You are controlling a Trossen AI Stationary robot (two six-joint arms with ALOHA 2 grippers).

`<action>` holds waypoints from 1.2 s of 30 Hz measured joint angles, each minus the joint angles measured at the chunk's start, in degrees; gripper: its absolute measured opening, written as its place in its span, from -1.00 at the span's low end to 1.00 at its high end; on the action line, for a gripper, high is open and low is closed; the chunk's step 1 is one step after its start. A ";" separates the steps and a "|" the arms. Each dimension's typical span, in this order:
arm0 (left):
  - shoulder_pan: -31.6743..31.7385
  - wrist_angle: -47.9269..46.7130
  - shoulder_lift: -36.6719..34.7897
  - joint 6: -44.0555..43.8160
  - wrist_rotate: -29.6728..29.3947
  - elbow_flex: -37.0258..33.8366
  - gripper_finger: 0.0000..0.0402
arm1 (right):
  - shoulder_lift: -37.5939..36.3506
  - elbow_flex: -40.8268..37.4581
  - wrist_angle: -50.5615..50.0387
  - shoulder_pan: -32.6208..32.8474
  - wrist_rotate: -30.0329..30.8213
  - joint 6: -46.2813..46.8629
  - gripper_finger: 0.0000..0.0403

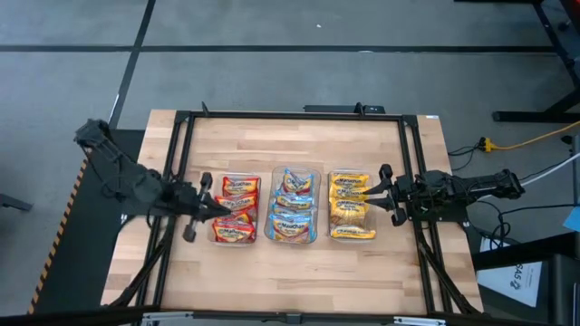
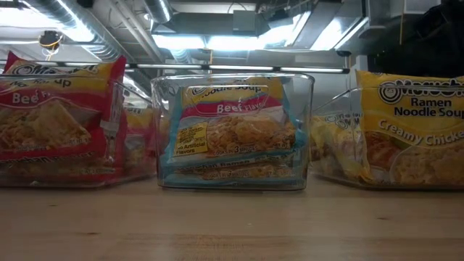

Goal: Sort Maruchan noodles
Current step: Return to Home Position

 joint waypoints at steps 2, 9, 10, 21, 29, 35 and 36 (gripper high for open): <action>3.16 9.81 -6.20 2.09 7.24 -9.70 -0.97 | -0.01 0.00 -0.01 0.00 0.02 0.00 -0.43; 17.48 17.31 -20.51 -2.41 26.19 -26.80 -0.97 | -0.01 0.00 -0.04 0.00 0.01 0.00 -0.43; 19.41 16.89 -22.46 -2.07 28.79 -27.99 -0.97 | 0.01 0.00 -0.07 0.00 0.03 0.00 -0.43; 32.03 -0.29 -38.26 -2.26 37.60 -30.09 -0.97 | -0.01 0.00 -0.02 0.02 0.02 -0.02 -0.43; 33.30 -2.67 -39.03 1.47 38.24 -30.09 -0.97 | -0.01 -0.02 -0.02 0.00 0.00 -0.02 -0.43; 33.30 -2.71 -39.03 0.97 38.21 -30.09 -0.97 | -0.01 -0.02 -0.01 0.02 0.00 -0.02 -0.43; 33.30 -2.70 -39.03 0.96 38.22 -30.09 -0.97 | -0.01 -0.02 -0.01 0.02 0.00 -0.02 -0.43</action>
